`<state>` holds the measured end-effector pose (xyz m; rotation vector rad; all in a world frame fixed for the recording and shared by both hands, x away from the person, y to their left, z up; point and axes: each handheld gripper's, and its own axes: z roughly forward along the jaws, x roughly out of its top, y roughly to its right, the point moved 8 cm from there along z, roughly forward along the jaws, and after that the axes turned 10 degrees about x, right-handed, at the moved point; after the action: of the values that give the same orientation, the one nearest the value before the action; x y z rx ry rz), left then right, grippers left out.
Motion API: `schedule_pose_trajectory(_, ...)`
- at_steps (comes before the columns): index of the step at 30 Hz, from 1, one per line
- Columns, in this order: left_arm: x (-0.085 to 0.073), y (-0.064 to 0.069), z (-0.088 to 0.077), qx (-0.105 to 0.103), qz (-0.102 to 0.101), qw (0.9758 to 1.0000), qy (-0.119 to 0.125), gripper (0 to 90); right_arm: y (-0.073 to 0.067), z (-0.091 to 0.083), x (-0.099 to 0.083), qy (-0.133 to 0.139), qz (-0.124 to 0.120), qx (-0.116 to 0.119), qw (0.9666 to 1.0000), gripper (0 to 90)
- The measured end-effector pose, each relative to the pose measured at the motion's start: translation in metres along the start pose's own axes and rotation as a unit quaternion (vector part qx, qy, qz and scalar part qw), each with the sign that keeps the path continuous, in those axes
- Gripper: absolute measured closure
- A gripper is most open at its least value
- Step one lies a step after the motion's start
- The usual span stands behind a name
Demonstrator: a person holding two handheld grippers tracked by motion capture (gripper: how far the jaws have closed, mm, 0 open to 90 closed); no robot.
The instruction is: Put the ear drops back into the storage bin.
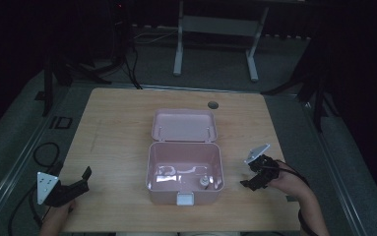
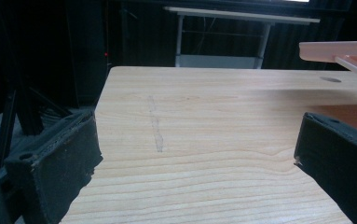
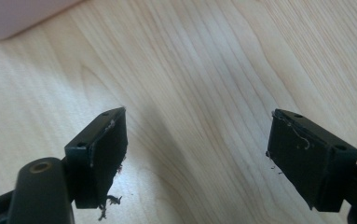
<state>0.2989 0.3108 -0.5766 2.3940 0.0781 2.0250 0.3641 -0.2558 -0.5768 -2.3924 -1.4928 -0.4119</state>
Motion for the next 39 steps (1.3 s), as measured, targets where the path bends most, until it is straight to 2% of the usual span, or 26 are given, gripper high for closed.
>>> schedule_pose_trajectory(6, 0.000, 0.000, 0.000, 0.000, 0.000, 1.0000, 0.000, 0.4, 0.005, 0.007, -0.012, 0.029, 0.026, -0.024, 0.9989, 18.7)
schedule_pose_trajectory(12, 0.000, 0.000, 0.000, 0.001, 0.000, 1.0000, 0.000, 0.4, 0.008, 0.012, -0.020, 0.054, 0.047, -0.045, 0.9964, 17.2)
schedule_pose_trajectory(16, 0.000, 0.000, 0.000, 0.000, 0.000, 1.0000, 0.001, 0.4, 0.010, 0.014, -0.024, 0.075, 0.061, -0.067, 0.9930, 14.0)
schedule_pose_trajectory(21, 0.000, 0.000, 0.000, 0.001, 0.000, 1.0000, 0.000, 0.4, 0.012, 0.015, -0.028, 0.102, 0.085, -0.089, 0.9872, 14.1)
schedule_pose_trajectory(23, 0.000, 0.000, 0.000, 0.001, -0.001, 1.0000, 0.000, 0.4, 0.013, 0.016, -0.030, 0.104, 0.090, -0.103, 0.9851, 13.8)
schedule_pose_trajectory(24, 0.000, 0.000, 0.000, 0.001, -0.001, 1.0000, 0.000, 0.4, 0.013, 0.016, -0.030, 0.104, 0.090, -0.103, 0.9851, 13.8)
schedule_pose_trajectory(25, 0.000, 0.000, 0.000, 0.001, -0.001, 1.0000, 0.000, 0.4, 0.015, 0.016, -0.032, 0.119, 0.101, -0.118, 0.9807, 13.8)
schedule_pose_trajectory(27, 0.000, 0.000, 0.000, 0.001, 0.000, 1.0000, 0.000, 0.4, 0.016, 0.015, -0.032, 0.131, 0.107, -0.130, 0.9770, 13.7)
schedule_pose_trajectory(28, 0.000, 0.000, 0.000, 0.001, 0.000, 1.0000, 0.001, 0.4, 0.016, 0.015, -0.032, 0.131, 0.107, -0.130, 0.9770, 13.7)
schedule_pose_trajectory(29, 0.000, 0.000, 0.000, 0.001, 0.000, 1.0000, 0.001, 0.4, 0.018, 0.014, -0.032, 0.155, 0.117, -0.144, 0.9703, 13.7)
schedule_pose_trajectory(30, 0.000, 0.000, 0.000, 0.001, 0.000, 1.0000, 0.001, 0.4, 0.018, 0.013, -0.031, 0.166, 0.121, -0.145, 0.9680, 13.4)
schedule_pose_trajectory(31, 0.000, 0.000, 0.000, 0.001, 0.000, 1.0000, 0.001, 0.4, 0.019, 0.013, -0.031, 0.175, 0.122, -0.156, 0.9644, 13.4)
schedule_pose_trajectory(32, 0.000, 0.000, 0.000, 0.001, 0.000, 1.0000, 0.001, 0.4, 0.019, 0.013, -0.031, 0.175, 0.122, -0.156, 0.9644, 13.4)
schedule_pose_trajectory(33, 0.000, 0.000, 0.000, 0.001, 0.000, 1.0000, 0.001, 0.4, 0.020, 0.012, -0.032, 0.194, 0.128, -0.163, 0.9589, 13.4)
schedule_pose_trajectory(34, 0.000, 0.000, 0.000, 0.001, 0.000, 1.0000, 0.001, 0.4, 0.021, 0.011, -0.032, 0.199, 0.129, -0.171, 0.9565, 13.4)
schedule_pose_trajectory(35, 0.000, 0.000, 0.000, 0.001, 0.000, 1.0000, 0.001, 0.4, 0.021, 0.011, -0.032, 0.199, 0.129, -0.171, 0.9565, 13.4)
schedule_pose_trajectory(37, 0.000, 0.000, 0.000, 0.001, 0.000, 1.0000, 0.000, 0.4, 0.022, 0.009, -0.033, 0.214, 0.129, -0.181, 0.9512, 13.4)
schedule_pose_trajectory(38, 0.000, 0.000, 0.000, 0.001, 0.000, 1.0000, 0.000, 0.4, 0.022, 0.006, -0.034, 0.230, 0.132, -0.191, 0.9452, 13.4)
schedule_pose_trajectory(39, 0.000, 0.000, 0.000, 0.001, 0.000, 1.0000, 0.000, 0.4, 0.023, 0.006, -0.035, 0.236, 0.136, -0.195, 0.9424, 13.4)
